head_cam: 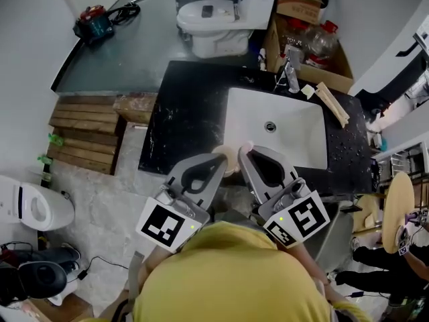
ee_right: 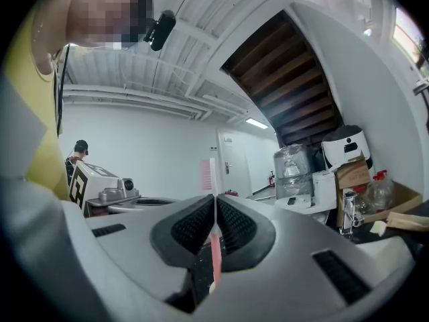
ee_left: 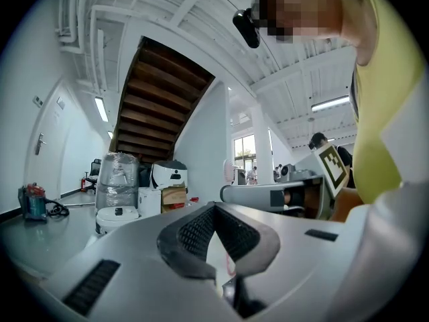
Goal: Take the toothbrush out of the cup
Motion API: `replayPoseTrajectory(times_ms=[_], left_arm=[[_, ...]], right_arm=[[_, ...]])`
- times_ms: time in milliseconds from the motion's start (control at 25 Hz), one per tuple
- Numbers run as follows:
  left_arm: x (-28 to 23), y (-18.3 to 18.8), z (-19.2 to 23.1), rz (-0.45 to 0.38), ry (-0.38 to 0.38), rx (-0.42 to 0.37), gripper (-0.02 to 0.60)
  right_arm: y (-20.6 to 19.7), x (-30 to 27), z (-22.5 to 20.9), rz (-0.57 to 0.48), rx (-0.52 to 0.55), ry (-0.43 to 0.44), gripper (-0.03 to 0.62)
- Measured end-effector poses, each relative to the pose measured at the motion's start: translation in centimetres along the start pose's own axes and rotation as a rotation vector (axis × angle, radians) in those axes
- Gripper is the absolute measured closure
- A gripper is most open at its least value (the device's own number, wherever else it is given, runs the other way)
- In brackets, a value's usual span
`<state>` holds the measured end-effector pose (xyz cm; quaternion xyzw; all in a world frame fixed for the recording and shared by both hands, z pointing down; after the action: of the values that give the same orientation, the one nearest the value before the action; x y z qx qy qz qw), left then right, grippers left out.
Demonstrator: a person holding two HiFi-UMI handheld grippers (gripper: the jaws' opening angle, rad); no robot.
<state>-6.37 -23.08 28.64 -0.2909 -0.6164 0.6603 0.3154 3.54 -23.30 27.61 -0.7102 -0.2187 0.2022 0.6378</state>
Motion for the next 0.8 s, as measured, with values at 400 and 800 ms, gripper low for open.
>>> replayPoseTrajectory(times_ms=[400, 800], left_arm=[[0.6, 0.7, -0.9, -0.018, -0.026, -0.004, 0.574], [1.0, 0.4, -0.7, -0.007, -0.033, -0.001, 0.574]], right_arm=[[0.9, 1.4, 1.9, -0.015, 0.036, 0.017, 0.566], [1.2, 0.7, 2.7, -0.024, 0.034, 0.02, 0.566]])
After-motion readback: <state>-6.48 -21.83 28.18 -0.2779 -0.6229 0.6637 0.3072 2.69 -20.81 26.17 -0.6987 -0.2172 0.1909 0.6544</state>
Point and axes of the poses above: the fingertips, and each gripper's own axes: x backward along the fingers, z to its left, y out of its top, the point moved 5 cm from there along x, backward along the fingers, and after that the axes turned 12 degrees about y, right-handed, at the moved point
